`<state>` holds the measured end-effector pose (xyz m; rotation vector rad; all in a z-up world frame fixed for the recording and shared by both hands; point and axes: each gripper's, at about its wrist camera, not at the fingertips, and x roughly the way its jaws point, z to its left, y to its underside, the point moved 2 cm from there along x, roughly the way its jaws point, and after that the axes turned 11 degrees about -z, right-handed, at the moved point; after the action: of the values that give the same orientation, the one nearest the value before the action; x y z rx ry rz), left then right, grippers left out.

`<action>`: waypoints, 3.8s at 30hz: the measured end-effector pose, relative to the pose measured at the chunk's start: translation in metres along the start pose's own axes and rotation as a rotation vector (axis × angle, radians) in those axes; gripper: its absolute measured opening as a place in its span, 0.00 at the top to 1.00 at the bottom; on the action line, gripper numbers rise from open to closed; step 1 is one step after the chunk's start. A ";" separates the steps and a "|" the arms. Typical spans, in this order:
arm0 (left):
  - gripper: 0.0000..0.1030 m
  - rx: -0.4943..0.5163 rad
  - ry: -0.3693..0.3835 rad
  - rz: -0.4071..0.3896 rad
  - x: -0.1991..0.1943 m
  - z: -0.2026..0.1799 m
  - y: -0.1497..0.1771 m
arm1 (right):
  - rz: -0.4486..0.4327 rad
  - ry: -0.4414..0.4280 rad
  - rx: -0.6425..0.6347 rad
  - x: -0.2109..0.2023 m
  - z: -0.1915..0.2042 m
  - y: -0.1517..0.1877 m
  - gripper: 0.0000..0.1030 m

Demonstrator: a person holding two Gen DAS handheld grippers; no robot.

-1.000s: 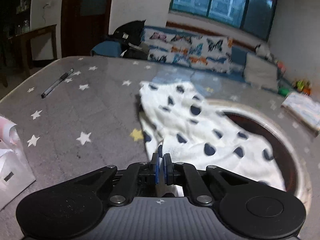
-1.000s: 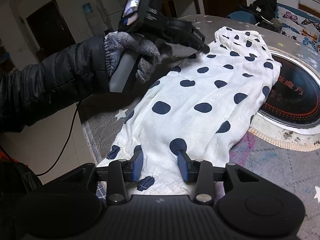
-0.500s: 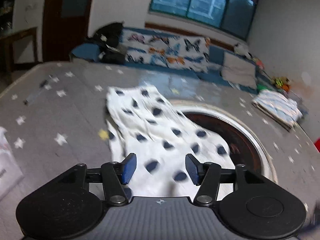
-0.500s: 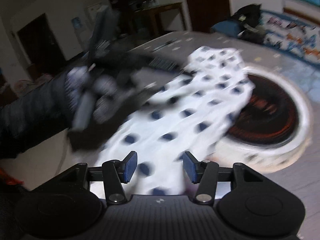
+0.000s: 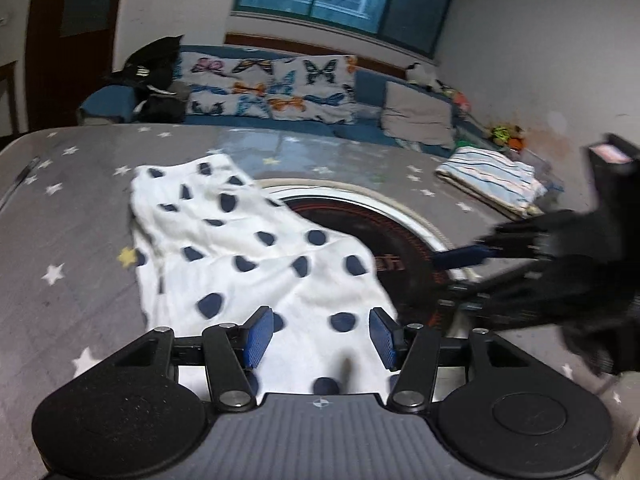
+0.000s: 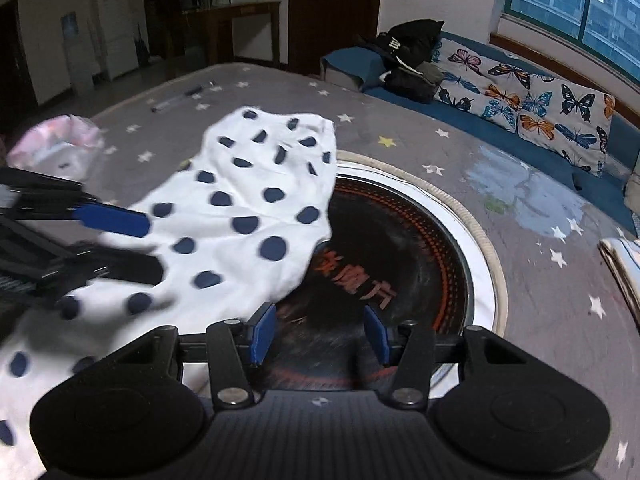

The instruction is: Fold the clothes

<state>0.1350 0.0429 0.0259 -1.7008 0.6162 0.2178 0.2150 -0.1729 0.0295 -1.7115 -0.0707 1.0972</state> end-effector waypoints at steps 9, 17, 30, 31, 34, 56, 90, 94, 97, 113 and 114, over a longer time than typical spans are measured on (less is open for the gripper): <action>0.48 0.061 0.125 0.035 0.010 -0.023 0.008 | 0.018 -0.104 0.020 0.023 -0.003 -0.005 0.58; 0.48 0.032 0.120 0.064 0.021 -0.020 0.015 | -0.050 -0.230 0.096 0.023 0.004 -0.029 0.58; 0.75 -0.091 0.086 0.086 0.027 0.004 0.025 | -0.089 -0.213 0.206 -0.001 -0.018 -0.020 0.58; 0.75 -0.100 0.086 0.083 0.026 0.006 0.026 | -0.075 -0.203 0.216 0.000 -0.022 -0.016 0.58; 0.75 -0.147 0.100 0.073 0.023 0.013 0.028 | -0.034 -0.205 0.244 0.008 -0.025 -0.004 0.63; 0.55 -0.223 0.158 0.036 0.018 0.019 0.031 | -0.125 -0.137 0.184 -0.008 -0.003 -0.017 0.98; 0.58 -0.090 -0.151 -0.016 0.010 0.074 -0.009 | -0.030 -0.003 0.089 -0.002 0.000 0.009 0.85; 0.57 -0.064 -0.192 -0.050 0.010 0.081 -0.029 | -0.094 -0.052 0.040 -0.012 0.016 -0.002 0.68; 0.51 -0.060 -0.215 -0.074 0.024 0.087 -0.041 | -0.120 -0.086 -0.051 -0.009 0.039 -0.006 0.52; 0.46 0.084 -0.418 -0.027 0.110 0.136 -0.056 | -0.114 -0.172 -0.052 0.017 0.059 0.024 0.25; 0.46 0.092 -0.433 -0.031 0.113 0.139 -0.058 | -0.119 -0.173 -0.051 0.017 0.058 0.025 0.23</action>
<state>0.2853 0.1504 -0.0099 -1.5094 0.2730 0.5118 0.1739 -0.1325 -0.0017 -1.6325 -0.3085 1.1599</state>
